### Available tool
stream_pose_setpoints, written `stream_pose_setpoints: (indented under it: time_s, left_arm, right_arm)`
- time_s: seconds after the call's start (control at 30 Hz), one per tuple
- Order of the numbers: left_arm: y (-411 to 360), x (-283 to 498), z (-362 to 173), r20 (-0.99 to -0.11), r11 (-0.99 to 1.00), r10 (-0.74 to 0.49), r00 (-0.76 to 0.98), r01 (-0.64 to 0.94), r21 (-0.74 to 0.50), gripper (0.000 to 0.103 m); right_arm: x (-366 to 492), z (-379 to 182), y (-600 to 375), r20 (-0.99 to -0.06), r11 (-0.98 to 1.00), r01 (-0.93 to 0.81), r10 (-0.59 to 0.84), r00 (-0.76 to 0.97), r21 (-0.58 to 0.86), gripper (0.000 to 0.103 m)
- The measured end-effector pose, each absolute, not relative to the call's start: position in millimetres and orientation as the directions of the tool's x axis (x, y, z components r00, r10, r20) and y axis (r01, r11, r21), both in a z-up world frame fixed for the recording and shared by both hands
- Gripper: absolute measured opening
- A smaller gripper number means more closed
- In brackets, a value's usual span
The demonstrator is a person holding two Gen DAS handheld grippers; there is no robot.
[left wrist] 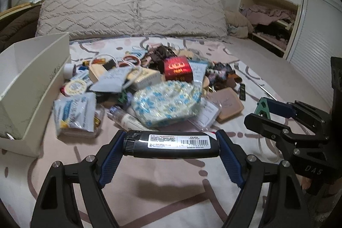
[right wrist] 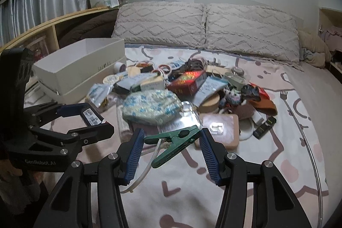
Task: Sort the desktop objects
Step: 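Carry the lighter and green clip over the white shoebox with both grippers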
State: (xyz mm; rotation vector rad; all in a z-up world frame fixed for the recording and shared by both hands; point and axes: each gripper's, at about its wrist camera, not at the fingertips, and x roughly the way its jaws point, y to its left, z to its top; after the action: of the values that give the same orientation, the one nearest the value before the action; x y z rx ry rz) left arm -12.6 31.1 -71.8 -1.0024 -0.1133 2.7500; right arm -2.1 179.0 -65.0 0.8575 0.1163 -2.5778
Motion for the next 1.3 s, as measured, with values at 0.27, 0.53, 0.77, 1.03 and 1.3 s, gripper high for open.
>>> stream_pose_setpoints:
  time_s: [0.27,0.53,0.77,1.03,1.3]
  left_arm:
    - [12,-19,-50,-0.594,-0.982,0.183,-0.783,-0.122,-0.141,0.083]
    - [-16,-34,-23,-0.571,-0.991,0.106,-0.814,-0.040,-0.126,0.083]
    - [-41,-43,5,-0.537,-0.990,0.059,-0.842,0.021,-0.140,0.083]
    - [-68,-54,27,-0.510,-0.987,0.012,-0.860,0.071,-0.144,0.083]
    - [-112,-60,35,-0.482,-0.967,-0.089,-0.871,0.191,-0.166,0.083]
  right_arm:
    - [-12,-50,165,-0.566,-0.909,0.411,-0.376,-0.734,0.070,0.054]
    - [-26,-21,144,-0.524,-0.897,0.436,-0.405,-0.750,0.070,0.054]
    - [-41,2,124,-0.498,-0.892,0.449,-0.413,-0.762,0.052,0.054]
    - [-65,22,106,-0.480,-0.885,0.461,-0.430,-0.764,0.060,0.054]
    - [-82,32,84,-0.455,-0.871,0.484,-0.466,-0.759,0.084,0.054]
